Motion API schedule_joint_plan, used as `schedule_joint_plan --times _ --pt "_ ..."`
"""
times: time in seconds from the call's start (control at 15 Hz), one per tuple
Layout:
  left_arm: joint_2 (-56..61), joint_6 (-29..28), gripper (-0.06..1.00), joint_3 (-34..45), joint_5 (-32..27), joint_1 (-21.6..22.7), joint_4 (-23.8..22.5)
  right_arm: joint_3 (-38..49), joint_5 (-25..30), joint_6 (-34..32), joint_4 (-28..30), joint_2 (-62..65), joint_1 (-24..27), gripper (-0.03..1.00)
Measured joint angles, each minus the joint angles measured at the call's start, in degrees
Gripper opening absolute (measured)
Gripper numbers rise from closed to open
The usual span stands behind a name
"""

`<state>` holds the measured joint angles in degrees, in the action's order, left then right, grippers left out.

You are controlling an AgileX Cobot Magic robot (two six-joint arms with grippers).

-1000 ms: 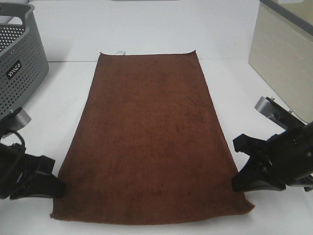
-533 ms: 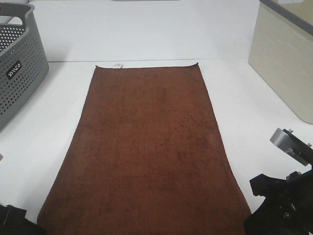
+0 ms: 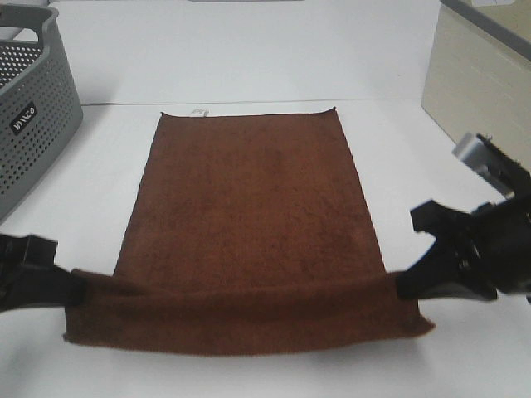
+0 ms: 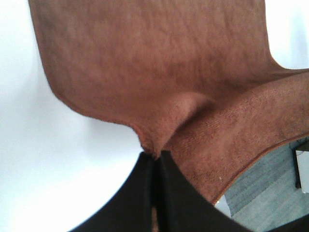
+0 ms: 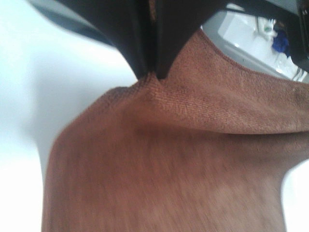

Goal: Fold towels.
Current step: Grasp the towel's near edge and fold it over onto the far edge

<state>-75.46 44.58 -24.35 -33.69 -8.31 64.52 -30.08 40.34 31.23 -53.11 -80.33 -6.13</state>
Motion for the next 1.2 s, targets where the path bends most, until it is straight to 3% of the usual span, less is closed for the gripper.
schedule_joint_plan --times 0.07,0.13,0.33,0.53,0.6,0.8,1.2 --pt "-1.49 -2.69 0.0 -3.95 -0.06 0.0 -2.98 -3.95 0.06 -1.26 0.92 -1.55 0.0 0.0" --pt "-1.49 -2.69 0.0 -3.95 -0.06 0.0 -2.98 -3.95 0.06 -1.26 0.92 -1.55 0.0 0.0" --pt "-9.22 -10.89 0.0 -15.41 -0.17 0.0 -12.43 -17.76 1.83 -3.72 3.15 -8.59 0.0 0.0" --pt "-19.14 -16.04 0.0 -29.05 -0.17 0.0 -17.3 -33.92 4.76 -5.61 4.01 -19.88 0.0 0.0" --pt "-20.63 -16.39 0.0 -31.17 -0.17 0.0 -17.65 -35.87 5.04 -5.73 4.13 -21.37 0.0 0.0" --pt "-31.28 -18.91 0.0 -45.55 -0.11 0.0 -19.08 -53.06 7.79 -8.31 4.93 -34.21 0.0 0.0" --pt "-48.76 -19.65 0.0 -68.12 3.9 0.0 -21.6 -84.17 11.23 -17.13 14.78 -54.26 0.0 0.0"
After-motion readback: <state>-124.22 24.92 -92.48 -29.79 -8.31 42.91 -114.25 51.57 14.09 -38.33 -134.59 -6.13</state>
